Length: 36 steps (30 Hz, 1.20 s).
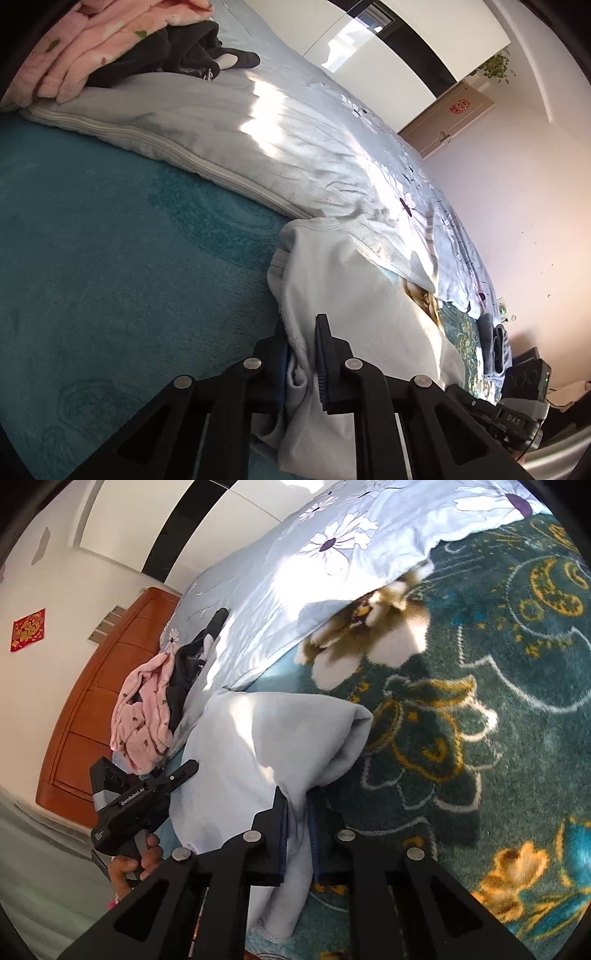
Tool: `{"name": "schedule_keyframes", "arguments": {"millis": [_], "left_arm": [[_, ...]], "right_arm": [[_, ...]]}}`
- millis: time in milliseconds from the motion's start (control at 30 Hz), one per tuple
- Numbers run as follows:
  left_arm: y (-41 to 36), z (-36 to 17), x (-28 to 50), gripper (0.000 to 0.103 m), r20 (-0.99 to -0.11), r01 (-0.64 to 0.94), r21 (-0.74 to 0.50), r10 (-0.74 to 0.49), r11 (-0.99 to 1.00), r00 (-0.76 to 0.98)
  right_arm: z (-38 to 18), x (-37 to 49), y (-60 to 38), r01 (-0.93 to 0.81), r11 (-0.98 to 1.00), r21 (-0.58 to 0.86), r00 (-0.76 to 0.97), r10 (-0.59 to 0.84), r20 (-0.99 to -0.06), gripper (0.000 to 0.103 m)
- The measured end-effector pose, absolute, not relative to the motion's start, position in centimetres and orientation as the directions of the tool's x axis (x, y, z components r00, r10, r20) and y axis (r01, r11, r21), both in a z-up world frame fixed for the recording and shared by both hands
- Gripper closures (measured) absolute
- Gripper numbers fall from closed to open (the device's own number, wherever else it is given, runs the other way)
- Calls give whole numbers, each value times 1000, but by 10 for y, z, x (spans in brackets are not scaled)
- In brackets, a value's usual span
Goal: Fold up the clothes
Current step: 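Lift the folded sweatshirt with both grippers and carry it toward the grey garment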
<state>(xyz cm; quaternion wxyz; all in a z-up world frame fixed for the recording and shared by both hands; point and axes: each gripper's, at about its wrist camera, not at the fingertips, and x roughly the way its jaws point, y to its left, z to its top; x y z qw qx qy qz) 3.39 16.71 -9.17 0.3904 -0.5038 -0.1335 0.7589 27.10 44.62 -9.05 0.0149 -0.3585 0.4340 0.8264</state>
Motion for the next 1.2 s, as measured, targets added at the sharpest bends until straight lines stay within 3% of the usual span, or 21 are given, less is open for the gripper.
{"name": "schedule_keyframes", "arguments": {"millis": [200,367,433,500,533,600,700,933,1000,1033,1067,1100,1200], "left_arm": [[166,-85,73,91,-642,-498,-587,742,-638,-193],[171,-89,69,87,-666,-506,-557,718,-659,-201],[163,-89,66,79,-662,-498,-565,722,-657,-201],[160,-91,62,53,-671,-488,-561,713,-669,-206],[161,-93,60,47,-675,-482,-564,711,-670,-197],[161,-98,56,44,-679,-467,-583,715,-664,-168],[165,-104,56,43,-666,-468,-605,732,-644,-146],[180,-102,62,46,-666,-494,-597,733,-633,-135],[179,-101,64,56,-668,-492,-595,731,-636,-138],[178,-102,64,63,-670,-483,-596,729,-641,-139],[176,-103,64,78,-673,-475,-596,725,-648,-144],[173,-103,64,83,-673,-467,-598,725,-651,-147],[167,-99,69,88,-658,-476,-606,738,-637,-150]], "right_arm": [[-50,246,474,-232,-773,590,-699,-289,-654,95],[-64,240,482,-248,-784,569,-656,-296,-694,95],[-67,244,481,-238,-770,591,-674,-307,-672,92],[-66,248,479,-248,-775,581,-685,-284,-671,87],[-67,251,477,-258,-779,571,-685,-270,-677,83],[-71,257,475,-276,-778,564,-686,-251,-683,72],[-80,267,472,-299,-765,571,-690,-240,-683,67],[-98,276,463,-325,-699,637,-723,-251,-644,62],[-99,275,459,-323,-688,650,-727,-259,-636,63],[-99,275,458,-325,-684,653,-727,-261,-635,65],[-99,275,457,-329,-680,656,-727,-261,-635,79],[-99,275,457,-332,-672,662,-728,-263,-633,90],[-91,275,456,-320,-682,657,-733,-262,-628,93]]}}
